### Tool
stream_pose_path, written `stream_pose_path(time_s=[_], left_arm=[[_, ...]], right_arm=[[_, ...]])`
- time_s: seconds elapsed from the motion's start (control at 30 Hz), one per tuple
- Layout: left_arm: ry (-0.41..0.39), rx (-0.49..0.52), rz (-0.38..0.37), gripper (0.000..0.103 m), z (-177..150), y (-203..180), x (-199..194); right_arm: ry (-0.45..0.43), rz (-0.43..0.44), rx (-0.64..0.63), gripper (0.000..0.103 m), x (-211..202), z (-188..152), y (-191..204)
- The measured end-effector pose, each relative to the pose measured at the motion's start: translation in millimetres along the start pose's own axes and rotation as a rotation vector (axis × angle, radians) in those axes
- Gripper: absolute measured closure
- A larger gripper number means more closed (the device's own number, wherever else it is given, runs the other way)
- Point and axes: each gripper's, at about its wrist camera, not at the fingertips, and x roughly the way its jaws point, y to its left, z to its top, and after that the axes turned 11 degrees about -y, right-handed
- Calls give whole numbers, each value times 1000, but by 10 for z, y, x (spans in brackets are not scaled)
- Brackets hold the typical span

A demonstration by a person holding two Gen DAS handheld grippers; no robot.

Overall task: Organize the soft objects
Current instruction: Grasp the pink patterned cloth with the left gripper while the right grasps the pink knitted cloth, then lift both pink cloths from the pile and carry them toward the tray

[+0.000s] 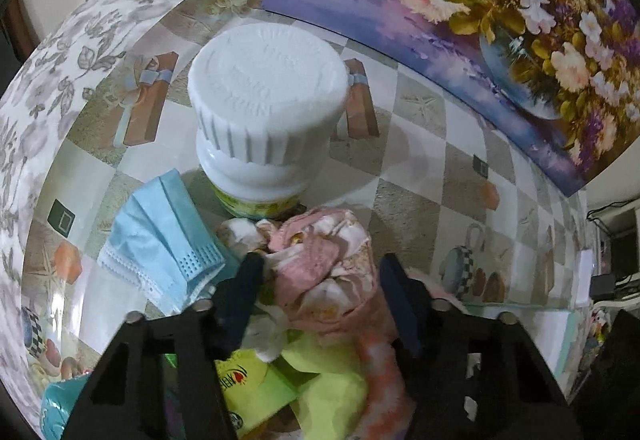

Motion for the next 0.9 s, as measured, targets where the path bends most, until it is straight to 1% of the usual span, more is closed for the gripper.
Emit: stream_pose_path(time_s=[0.07,0.1,0.13,0.17,0.27,0.37,0.5,0.67,0.73,0.83,0.9], left_arm=[[-3,1,5,65,-7,17,11],[-5,1,6,69,-5,31,10],[-10,0,4,77,-3,38,2],[-13,-2,2,82,-2,46,-5],[-21,-14,-15,90,17,69,-45],[-34,-36,-40,96,49,93,-115],[-68,-44,-63,98,106,104,-250],[-98,-41,-72,99,159,104,-377],[-101,-34,-62,99,169,102,-378],[-94,-11,-28,99,154,95,-323],[-76,-2,-24,98,131,82,-267]], right_arm=[[1,0,1,79,10,-3,-3],[3,2,3,80,13,-6,-11],[4,4,5,82,11,-8,-17],[1,7,8,85,3,-5,-21],[-7,14,7,89,-23,16,-18],[-20,26,2,90,-94,37,-5],[-37,40,-1,92,-168,60,15],[-58,63,3,93,-265,104,32],[-71,68,-2,93,-314,130,46],[-84,71,-6,93,-378,168,64],[-85,70,-8,93,-388,179,64]])
